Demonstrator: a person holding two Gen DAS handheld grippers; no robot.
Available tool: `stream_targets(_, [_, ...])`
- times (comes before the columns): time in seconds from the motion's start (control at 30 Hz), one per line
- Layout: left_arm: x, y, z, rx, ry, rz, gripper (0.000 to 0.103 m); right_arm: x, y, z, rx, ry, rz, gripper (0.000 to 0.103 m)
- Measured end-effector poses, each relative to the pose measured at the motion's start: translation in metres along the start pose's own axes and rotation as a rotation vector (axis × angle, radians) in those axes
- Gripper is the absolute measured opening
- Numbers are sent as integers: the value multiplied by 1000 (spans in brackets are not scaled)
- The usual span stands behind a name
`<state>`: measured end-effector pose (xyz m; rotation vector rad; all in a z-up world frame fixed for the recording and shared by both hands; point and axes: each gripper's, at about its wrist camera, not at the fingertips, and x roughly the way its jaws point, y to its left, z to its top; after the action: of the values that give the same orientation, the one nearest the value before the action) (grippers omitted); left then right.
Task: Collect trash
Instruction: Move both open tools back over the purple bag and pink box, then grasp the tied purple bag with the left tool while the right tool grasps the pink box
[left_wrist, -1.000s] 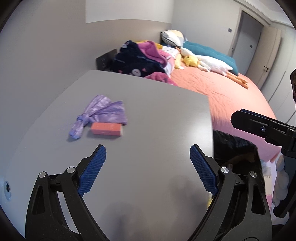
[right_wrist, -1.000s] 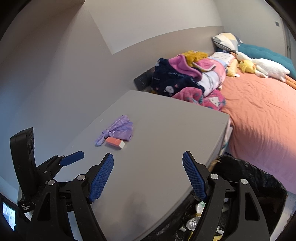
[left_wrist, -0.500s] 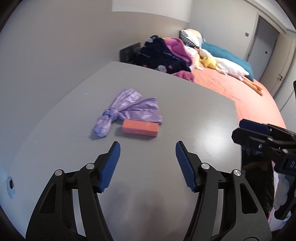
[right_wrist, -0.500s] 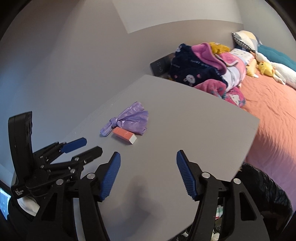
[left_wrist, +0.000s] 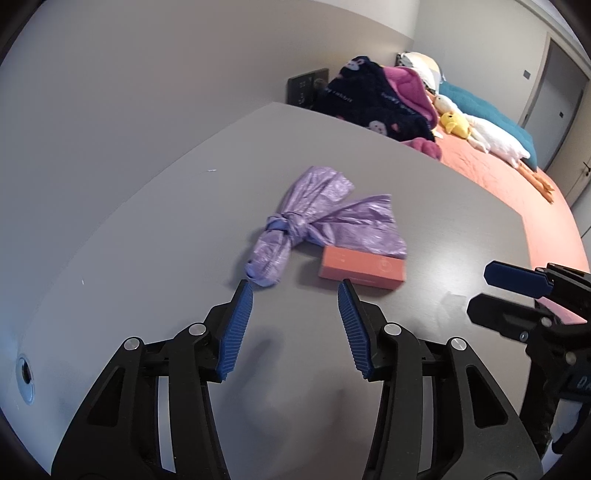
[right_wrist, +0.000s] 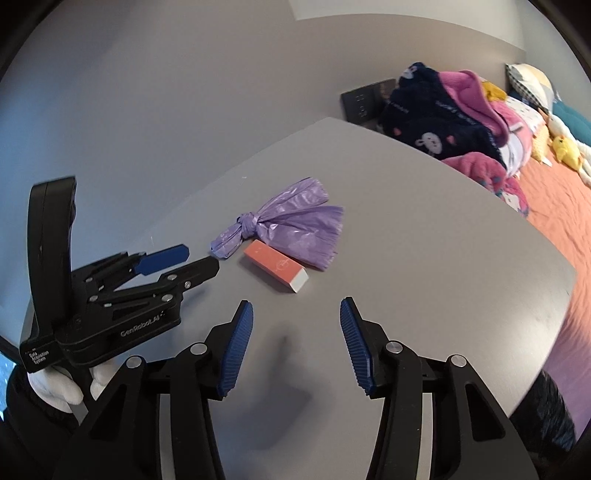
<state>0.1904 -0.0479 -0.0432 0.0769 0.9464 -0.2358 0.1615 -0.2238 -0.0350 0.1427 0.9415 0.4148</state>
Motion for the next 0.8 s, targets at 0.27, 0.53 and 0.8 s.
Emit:
stream_targets(0.27, [22,12,7,17,31,21,47,25,3,11,-34,30,-6,52])
stream_targets(0.53, [47,13,17,66,59,40,48,47,2,20,-69,62,-23,52])
stream_targets(0.8, [57,15,24,110,38,29,26,61,8,25,-87,86,-23,52])
